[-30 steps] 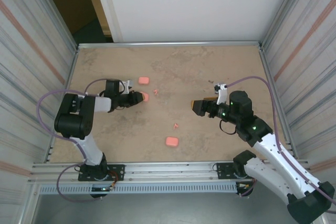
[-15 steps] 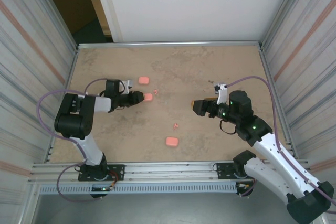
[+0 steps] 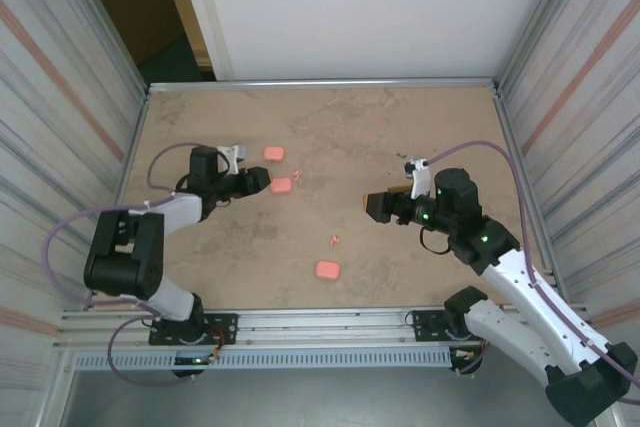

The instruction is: Insert the wireless bluetooth earbuds into the charging case

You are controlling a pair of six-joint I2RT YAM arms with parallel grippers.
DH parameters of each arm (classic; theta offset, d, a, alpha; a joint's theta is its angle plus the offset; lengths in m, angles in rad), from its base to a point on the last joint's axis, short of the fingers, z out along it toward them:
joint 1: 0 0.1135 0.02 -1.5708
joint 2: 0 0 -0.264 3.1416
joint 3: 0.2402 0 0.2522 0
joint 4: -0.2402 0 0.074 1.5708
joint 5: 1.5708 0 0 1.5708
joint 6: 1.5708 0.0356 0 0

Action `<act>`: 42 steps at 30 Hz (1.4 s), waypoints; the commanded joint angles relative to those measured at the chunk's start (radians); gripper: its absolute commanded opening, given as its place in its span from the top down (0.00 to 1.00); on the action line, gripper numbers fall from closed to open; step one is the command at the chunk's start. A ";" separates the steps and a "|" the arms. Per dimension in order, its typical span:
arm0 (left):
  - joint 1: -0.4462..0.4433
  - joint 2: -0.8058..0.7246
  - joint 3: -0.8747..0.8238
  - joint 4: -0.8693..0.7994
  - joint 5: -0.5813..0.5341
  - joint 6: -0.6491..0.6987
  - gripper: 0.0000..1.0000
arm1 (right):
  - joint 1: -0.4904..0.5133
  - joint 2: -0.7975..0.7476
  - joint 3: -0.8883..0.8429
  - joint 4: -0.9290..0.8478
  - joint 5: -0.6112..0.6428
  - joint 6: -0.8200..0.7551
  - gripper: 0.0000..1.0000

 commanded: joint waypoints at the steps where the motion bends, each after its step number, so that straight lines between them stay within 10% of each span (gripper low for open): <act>1: 0.009 -0.118 -0.026 -0.007 -0.018 0.014 0.52 | 0.023 0.024 0.041 -0.027 -0.049 -0.084 0.15; 22: 0.012 -0.741 -0.151 -0.175 -0.256 0.098 0.27 | 0.491 0.463 0.202 -0.266 0.128 -0.780 0.13; 42: 0.015 -0.799 -0.189 -0.155 -0.293 0.097 0.24 | 0.603 0.795 0.242 -0.318 0.350 -0.871 0.15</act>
